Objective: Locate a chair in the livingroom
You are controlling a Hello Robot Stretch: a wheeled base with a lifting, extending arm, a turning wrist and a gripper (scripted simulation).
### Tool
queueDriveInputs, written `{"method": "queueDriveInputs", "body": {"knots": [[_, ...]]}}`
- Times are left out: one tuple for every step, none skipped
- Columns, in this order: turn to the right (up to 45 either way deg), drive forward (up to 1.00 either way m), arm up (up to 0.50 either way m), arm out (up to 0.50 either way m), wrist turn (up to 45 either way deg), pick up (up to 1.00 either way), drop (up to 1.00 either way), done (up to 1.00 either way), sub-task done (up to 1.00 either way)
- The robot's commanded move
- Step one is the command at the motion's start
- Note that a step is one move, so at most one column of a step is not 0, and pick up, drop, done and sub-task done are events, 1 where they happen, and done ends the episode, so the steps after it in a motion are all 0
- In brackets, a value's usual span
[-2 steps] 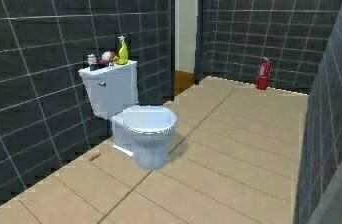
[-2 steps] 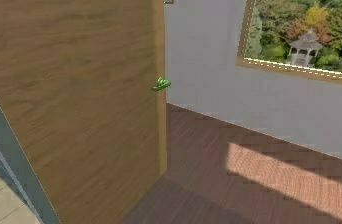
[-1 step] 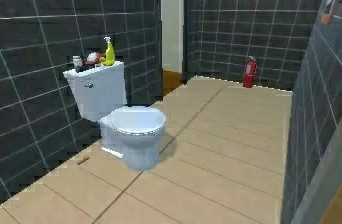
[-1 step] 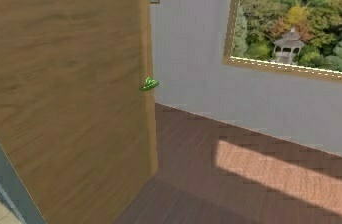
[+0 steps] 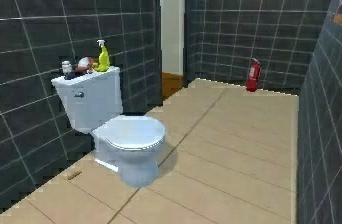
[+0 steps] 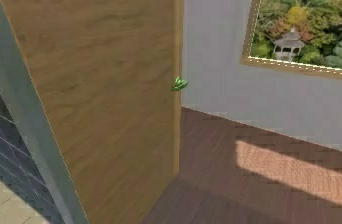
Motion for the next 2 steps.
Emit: {"method": "queueDriveInputs", "body": {"knots": [[15.0,0.0,0.0,0.0,0.0,0.0,0.0,0.0,0.0],[0.0,0.6,0.0,0.0,0.0,0.0,0.0,0.0,0.0]]}}
